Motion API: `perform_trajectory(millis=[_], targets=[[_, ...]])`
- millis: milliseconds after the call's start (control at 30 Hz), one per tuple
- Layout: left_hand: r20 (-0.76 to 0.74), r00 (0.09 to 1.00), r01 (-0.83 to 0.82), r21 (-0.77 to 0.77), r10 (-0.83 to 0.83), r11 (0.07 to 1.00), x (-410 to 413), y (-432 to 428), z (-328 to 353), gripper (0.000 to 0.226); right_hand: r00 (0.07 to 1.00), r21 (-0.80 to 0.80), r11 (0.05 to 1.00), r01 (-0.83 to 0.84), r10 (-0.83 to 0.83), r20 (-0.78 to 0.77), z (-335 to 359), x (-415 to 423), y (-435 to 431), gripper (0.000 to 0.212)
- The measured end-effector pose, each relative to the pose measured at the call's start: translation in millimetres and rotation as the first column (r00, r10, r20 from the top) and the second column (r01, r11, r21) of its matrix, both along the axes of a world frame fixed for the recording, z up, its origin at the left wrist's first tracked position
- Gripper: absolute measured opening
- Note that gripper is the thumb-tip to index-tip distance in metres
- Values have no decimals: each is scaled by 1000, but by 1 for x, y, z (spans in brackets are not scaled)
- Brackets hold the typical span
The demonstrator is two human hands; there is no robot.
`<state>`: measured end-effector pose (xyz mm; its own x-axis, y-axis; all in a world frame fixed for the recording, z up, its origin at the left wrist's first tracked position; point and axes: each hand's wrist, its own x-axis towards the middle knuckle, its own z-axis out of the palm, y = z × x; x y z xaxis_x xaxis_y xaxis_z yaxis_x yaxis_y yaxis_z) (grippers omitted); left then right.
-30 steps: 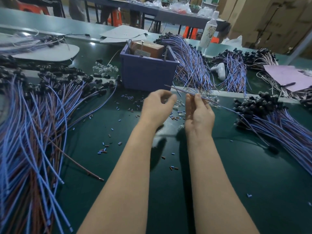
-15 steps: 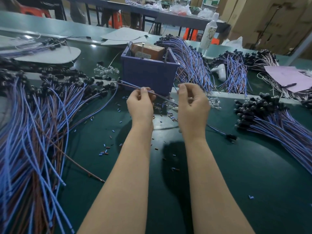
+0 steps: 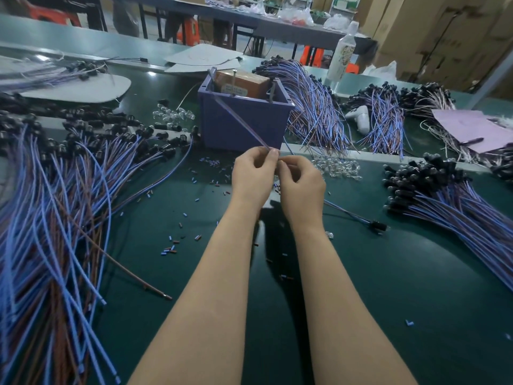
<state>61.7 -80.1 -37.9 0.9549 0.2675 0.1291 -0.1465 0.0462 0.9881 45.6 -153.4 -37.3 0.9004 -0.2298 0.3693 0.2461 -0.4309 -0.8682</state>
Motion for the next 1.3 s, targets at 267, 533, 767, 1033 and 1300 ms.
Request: perform_trajectory(millis=[267,533,767,1033,1300], targets=[[5,999,-46,7,46,999,2,0,-3,23,990,294,945,143,-139,-36,-3,8,-5,9],[58,988,-141,0,140,990,3,3,-4,18,989,65,987,146,-146,-7,-8,5,-4,33],[54,991,-128,79,124,989,7,8,-9,22,999,-97,994,42,-43,-18,-6,2,1,32],[15,994,-107,74,106,991,8,11,-11,20,999,-93,995,45,-48,-24,-5,-1,3,30],[36,992,-124,91,121,988,8,8,-12,19,999,-123,992,30,-34,-29,-4,-3,5,23]])
